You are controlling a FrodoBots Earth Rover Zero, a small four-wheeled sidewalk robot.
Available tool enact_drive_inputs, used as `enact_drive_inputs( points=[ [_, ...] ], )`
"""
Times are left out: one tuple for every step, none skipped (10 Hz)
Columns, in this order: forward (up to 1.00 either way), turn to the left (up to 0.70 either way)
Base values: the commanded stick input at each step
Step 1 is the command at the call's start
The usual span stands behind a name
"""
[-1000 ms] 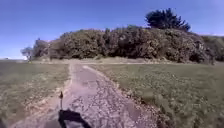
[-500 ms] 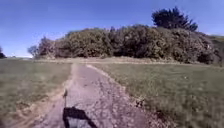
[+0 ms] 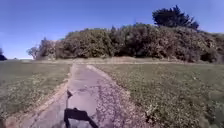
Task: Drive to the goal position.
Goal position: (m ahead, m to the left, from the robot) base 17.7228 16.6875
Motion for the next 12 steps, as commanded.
enact_drive_inputs(
  points=[
    [0.85, 0.34],
    [0.85, 0.34],
    [0.85, 0.31],
    [0.85, 0.31],
    [0.85, 0.31],
    [0.85, 0.31],
    [0.85, 0.31],
    [0.85, 0.06],
    [0.85, 0.04],
    [0.85, 0.00],
    [0.85, 0.00],
    [0.85, 0.01]
  ],
)
